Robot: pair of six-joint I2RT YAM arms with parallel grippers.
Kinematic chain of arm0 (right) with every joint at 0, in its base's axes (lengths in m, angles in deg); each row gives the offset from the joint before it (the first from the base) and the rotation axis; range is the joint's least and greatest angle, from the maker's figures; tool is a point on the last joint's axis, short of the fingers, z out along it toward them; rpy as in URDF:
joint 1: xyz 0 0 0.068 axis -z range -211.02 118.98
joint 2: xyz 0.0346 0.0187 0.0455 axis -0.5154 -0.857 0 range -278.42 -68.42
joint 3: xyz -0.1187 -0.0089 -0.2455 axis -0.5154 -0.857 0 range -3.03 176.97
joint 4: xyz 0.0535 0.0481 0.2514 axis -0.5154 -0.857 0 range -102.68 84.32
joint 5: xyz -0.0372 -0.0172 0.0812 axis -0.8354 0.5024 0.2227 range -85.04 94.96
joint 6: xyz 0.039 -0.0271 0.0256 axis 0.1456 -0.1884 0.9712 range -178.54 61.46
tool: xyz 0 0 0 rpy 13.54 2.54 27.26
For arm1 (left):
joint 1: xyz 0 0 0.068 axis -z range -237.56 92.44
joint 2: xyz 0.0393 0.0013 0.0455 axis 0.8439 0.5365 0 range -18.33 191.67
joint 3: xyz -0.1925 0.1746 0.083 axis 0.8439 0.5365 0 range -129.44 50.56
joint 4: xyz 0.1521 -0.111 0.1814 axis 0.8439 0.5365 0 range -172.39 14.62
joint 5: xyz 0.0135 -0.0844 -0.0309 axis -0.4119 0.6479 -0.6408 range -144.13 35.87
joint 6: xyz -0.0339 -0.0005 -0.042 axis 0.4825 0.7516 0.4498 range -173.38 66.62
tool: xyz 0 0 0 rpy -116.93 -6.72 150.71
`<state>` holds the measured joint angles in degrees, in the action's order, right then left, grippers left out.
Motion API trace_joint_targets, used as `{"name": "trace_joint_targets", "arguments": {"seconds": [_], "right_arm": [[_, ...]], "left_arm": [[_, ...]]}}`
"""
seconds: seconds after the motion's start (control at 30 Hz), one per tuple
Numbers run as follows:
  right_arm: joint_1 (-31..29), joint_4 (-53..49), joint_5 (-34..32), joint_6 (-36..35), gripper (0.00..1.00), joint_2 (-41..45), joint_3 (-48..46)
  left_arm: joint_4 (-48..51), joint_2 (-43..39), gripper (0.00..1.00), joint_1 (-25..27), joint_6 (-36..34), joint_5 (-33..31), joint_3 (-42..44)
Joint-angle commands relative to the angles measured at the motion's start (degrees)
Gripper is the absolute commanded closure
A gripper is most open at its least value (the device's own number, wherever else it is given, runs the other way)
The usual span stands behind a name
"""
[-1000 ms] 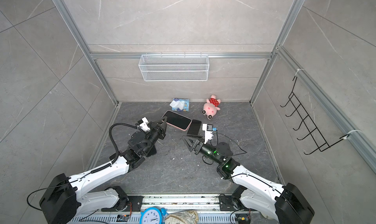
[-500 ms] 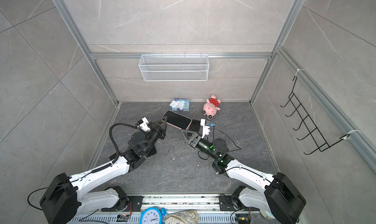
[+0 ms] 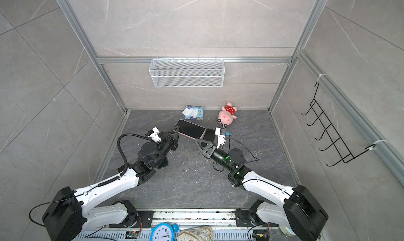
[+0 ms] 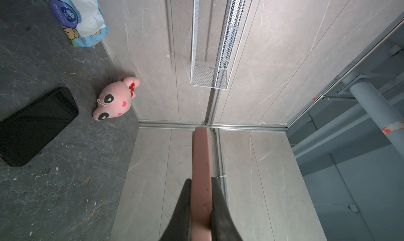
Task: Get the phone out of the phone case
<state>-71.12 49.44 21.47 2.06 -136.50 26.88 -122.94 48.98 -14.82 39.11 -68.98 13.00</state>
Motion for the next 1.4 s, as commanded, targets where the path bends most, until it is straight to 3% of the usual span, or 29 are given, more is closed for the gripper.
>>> {"name": "trace_joint_targets", "arguments": {"seconds": [0.0, 0.1, 0.2, 0.47, 0.6, 0.7, 0.8, 1.0, 1.23, 1.37], "right_arm": [[0.72, -0.41, -0.99, -9.83, 1.0, -0.44, -0.6], [0.73, -4.39, -1.59, -17.83, 1.0, -0.38, -0.81], [0.7, -11.15, -6.52, -24.08, 1.0, 0.04, -0.17], [0.99, -5.4, -14.0, -31.09, 1.0, -4.54, -2.01], [4.07, 7.65, -8.86, -24.7, 0.99, -6.35, -7.09], [4.17, 14.61, -6.91, -17.44, 0.51, -3.36, -13.21], [4.15, 14.79, -5.33, -10.63, 0.37, 1.64, -15.1], [4.21, 8.75, -3.24, -1.91, 0.32, 6.65, -9.97], [4.15, 18.6, -0.13, 8.51, 0.33, -2.29, -5.96], [4.15, 20.73, 0.81, 10.73, 0.37, -5.72, -4.7]], "left_arm": [[3.59, -2.66, 1.0, -0.11, 1.18, 1.94, -5.09], [7.32, -2.56, 1.0, -0.1, 1.47, 4.15, -7.96], [11.1, -2.36, 1.0, 0.02, 0.56, 5.19, -10.55], [8.59, 1.43, 1.0, 0.33, 1.41, 6.39, -13.51], [7.51, 1.34, 1.0, 0.2, 0.71, 4.46, -12.77], [7.29, -0.03, 1.0, -1.08, -1.12, 3.5, -11.79], [4.44, 0.72, 1.0, -1.08, -1.07, 2.99, -10.51], [-0.11, 3.2, 1.0, -1.08, 0.86, 2.46, -8.25], [-2.07, 3.84, 1.0, -0.99, 1.38, 2.2, -7.53], [-2.34, 3.78, 1.0, -0.98, 1.46, 1.94, -7.09]]}}
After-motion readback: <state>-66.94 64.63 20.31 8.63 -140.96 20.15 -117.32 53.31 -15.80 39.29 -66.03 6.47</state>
